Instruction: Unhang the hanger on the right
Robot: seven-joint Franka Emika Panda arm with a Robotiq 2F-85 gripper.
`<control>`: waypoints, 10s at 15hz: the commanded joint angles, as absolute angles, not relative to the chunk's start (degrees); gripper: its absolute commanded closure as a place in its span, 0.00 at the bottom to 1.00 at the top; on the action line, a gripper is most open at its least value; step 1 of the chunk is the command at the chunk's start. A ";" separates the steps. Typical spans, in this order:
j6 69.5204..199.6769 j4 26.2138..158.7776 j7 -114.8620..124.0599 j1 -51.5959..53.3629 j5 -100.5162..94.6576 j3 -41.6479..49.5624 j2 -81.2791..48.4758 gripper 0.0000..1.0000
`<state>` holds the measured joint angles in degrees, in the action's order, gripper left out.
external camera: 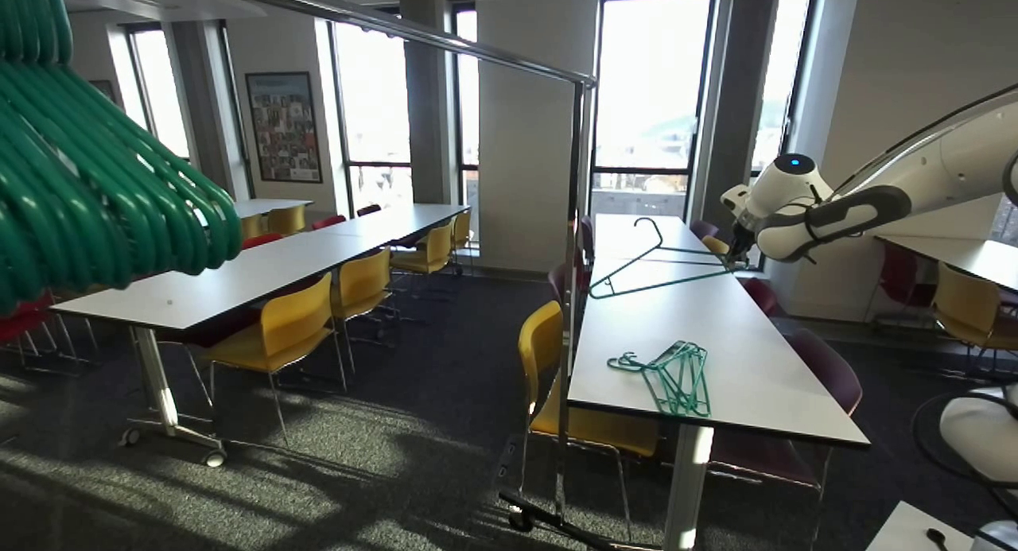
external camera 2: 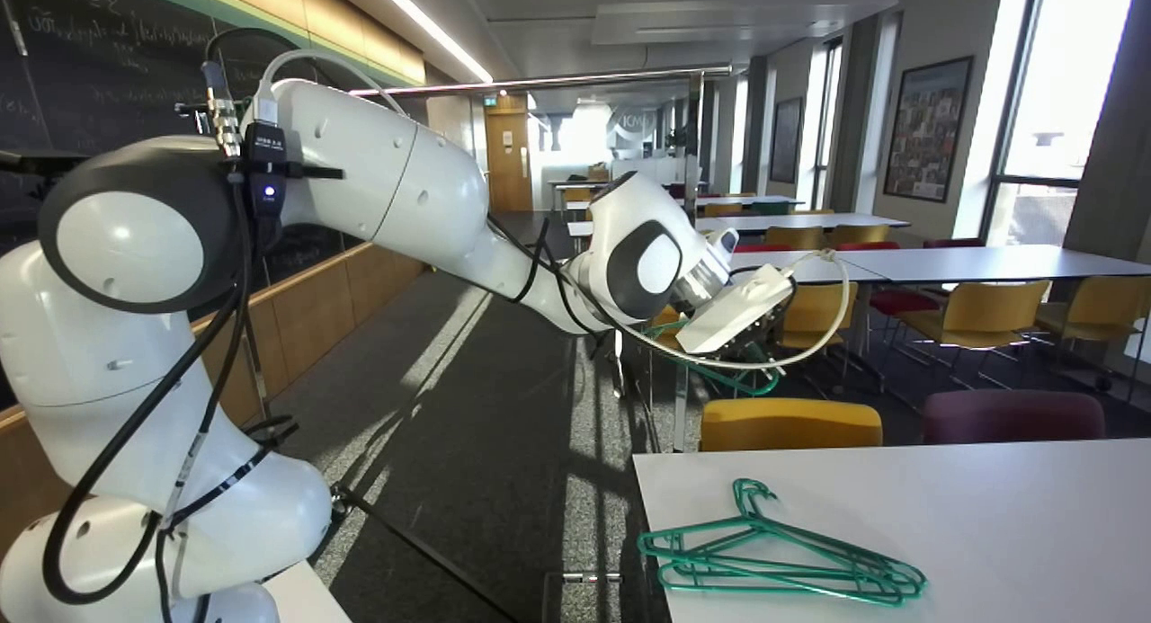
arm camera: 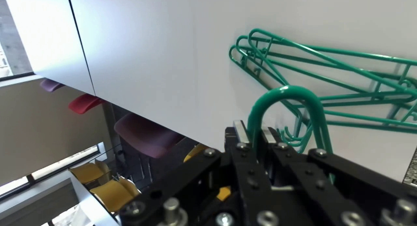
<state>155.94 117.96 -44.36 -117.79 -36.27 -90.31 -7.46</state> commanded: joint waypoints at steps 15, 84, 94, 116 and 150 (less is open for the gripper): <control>152.78 118.05 -43.41 -106.04 -42.38 -78.80 -6.14 0.97; 144.52 109.37 11.80 -12.37 -25.26 15.68 -8.98 0.97; 158.43 110.53 8.83 -11.34 -3.74 11.27 -13.38 0.97; 156.01 117.14 -10.57 -18.48 19.66 5.79 -15.33 0.89; 126.42 116.49 -13.35 -13.43 5.66 8.45 -8.81 0.00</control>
<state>133.48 113.48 -6.34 -12.66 3.96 10.48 -15.37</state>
